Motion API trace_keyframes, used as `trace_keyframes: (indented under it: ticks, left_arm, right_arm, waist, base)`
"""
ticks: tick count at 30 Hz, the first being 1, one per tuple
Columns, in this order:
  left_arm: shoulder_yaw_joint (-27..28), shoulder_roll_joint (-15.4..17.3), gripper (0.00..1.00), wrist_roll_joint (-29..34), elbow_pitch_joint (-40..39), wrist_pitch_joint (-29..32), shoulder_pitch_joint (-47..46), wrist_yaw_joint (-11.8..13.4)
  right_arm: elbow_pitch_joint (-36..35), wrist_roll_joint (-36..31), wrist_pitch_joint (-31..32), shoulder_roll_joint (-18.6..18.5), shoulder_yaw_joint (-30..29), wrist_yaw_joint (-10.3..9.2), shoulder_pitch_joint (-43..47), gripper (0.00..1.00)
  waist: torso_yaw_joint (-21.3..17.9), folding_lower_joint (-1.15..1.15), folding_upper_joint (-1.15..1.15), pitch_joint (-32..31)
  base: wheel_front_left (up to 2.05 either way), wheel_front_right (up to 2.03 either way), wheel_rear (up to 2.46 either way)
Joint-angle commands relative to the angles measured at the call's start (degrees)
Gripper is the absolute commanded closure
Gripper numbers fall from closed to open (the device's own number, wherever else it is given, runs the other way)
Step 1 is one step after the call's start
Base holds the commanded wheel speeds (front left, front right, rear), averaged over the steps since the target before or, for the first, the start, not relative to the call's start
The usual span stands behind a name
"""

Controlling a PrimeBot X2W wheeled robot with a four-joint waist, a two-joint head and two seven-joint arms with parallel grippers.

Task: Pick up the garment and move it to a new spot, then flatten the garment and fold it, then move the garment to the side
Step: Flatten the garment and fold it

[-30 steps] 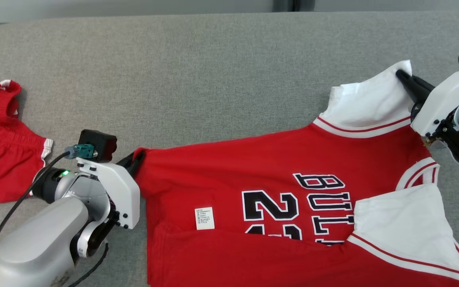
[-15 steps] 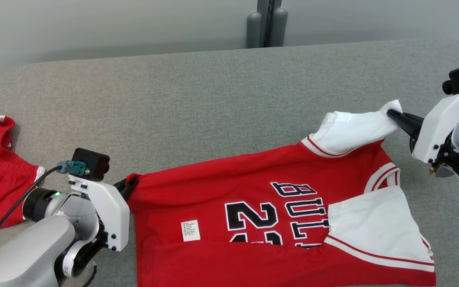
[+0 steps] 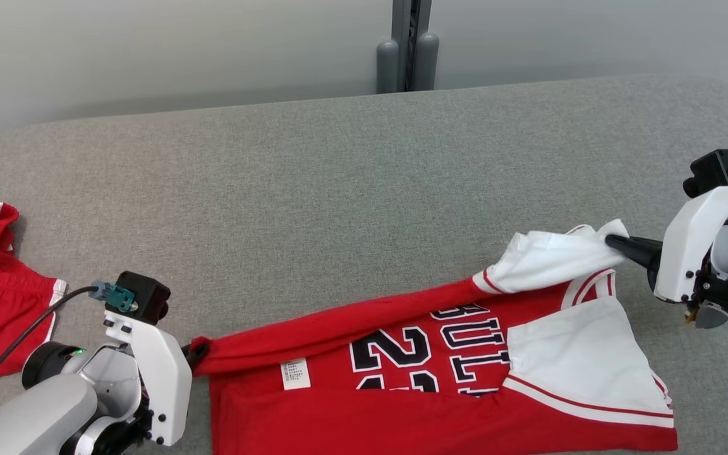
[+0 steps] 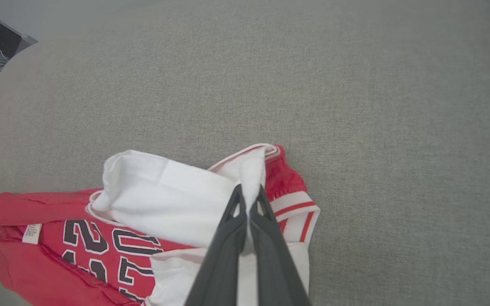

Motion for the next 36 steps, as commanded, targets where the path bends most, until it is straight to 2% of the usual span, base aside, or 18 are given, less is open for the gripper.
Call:
trace_keyframes:
  ticks: [1, 16, 31, 34, 35, 36]
  left_arm:
    - [0.22, 0.5, 1.0, -0.07, -0.37, 0.21, 0.26, 0.19]
    - [-1.93, 3.11, 1.0, -0.87, -2.94, 5.99, 1.45, 2.65]
    - [-2.32, 2.72, 1.0, -2.14, -3.59, 6.51, 2.31, 2.23]
    - [-2.42, 2.71, 1.0, -2.3, -3.57, 6.64, 2.52, 2.05]
    - [-2.42, 2.71, 1.0, -2.3, -3.57, 6.64, 2.52, 2.05]
    - [-2.42, 2.71, 1.0, -2.24, -3.5, 6.63, 2.58, 1.99]
  right_arm:
    - [-0.49, 0.43, 0.55, -0.69, 0.0, 0.02, 0.67, 1.0]
    - [-3.19, 2.09, 6.98, -2.71, 0.35, 0.02, 4.21, 1.0]
    - [-7.3, 2.63, 10.37, -4.48, -1.5, 0.02, 8.19, 1.0]
    - [-7.89, 2.48, 10.94, -4.28, -1.93, 0.02, 9.21, 0.92]
    - [-7.89, 2.48, 10.94, -4.28, -1.93, 0.02, 9.21, 0.92]
    - [-8.1, 2.41, 10.96, -4.22, -2.17, 0.02, 9.55, 0.87]
  waist:
    - [-0.04, 0.0, 0.0, -0.2]
    - [-0.31, 0.0, 0.0, -1.1]
    - [-0.85, 0.0, 0.0, -1.79]
    - [-0.87, 0.0, 0.0, -1.88]
    - [-0.87, 0.0, 0.0, -1.88]
    - [-0.87, 0.0, 0.0, -1.9]
  base:
    - [0.0, 0.0, 0.0]
    - [0.0, 0.0, 0.0]
    - [0.0, 0.0, 0.0]
    - [0.0, 0.0, 0.0]
    - [0.0, 0.0, 0.0]
    - [0.0, 0.0, 0.0]
